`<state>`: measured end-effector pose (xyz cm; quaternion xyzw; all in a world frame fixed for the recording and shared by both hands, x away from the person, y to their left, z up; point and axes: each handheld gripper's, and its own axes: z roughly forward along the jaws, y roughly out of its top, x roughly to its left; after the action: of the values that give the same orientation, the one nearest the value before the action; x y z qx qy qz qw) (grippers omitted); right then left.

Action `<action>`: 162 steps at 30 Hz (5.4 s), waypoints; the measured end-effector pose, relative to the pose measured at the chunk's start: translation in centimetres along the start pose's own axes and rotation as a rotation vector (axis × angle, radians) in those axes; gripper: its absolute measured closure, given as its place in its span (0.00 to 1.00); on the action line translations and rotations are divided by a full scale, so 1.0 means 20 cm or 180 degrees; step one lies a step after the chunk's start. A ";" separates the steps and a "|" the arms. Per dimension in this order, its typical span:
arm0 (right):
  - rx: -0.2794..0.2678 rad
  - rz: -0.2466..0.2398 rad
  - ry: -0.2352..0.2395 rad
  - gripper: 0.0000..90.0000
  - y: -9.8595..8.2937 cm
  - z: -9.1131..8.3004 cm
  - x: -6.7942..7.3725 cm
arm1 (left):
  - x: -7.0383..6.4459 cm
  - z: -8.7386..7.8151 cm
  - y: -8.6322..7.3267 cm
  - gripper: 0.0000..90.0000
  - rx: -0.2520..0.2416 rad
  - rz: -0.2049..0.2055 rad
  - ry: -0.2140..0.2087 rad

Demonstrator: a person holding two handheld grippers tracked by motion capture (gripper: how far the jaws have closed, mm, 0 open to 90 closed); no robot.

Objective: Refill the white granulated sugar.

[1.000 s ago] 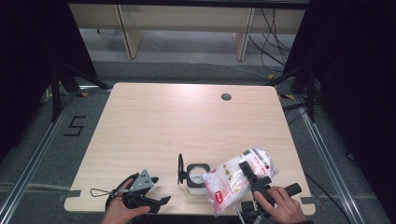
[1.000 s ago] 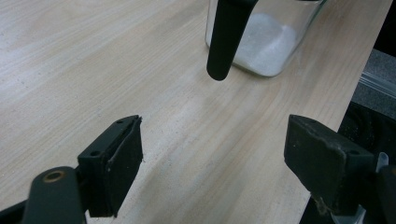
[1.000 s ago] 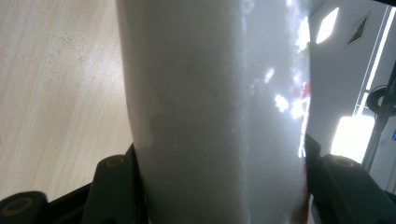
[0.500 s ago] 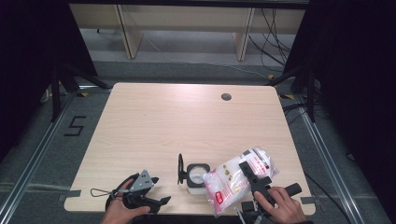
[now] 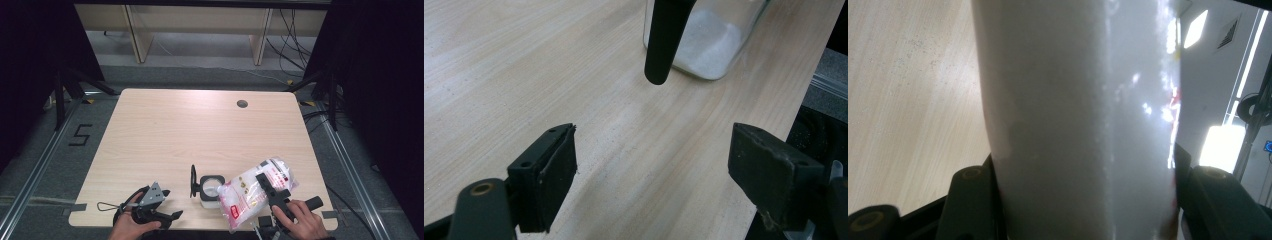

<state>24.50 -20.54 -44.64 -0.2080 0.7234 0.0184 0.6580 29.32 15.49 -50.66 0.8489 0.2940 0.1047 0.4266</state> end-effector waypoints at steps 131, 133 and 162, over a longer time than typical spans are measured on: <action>-0.0015 -0.0076 -0.0011 0.53 -0.01 0.00 0.00 | 0.01 0.00 0.00 0.21 0.0067 -0.0010 0.0048; -0.0016 -0.0075 -0.0010 0.53 -0.01 0.00 0.00 | 0.01 0.00 0.00 0.21 0.0054 -0.0023 0.0043; -0.0061 -0.0035 0.0009 0.53 -0.02 0.00 0.00 | 0.01 0.00 0.00 0.21 0.0068 -0.0013 0.0048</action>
<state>24.67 -20.80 -44.56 -0.2183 0.7231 0.0215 0.6550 29.39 15.63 -50.68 0.8520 0.3000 0.1071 0.4156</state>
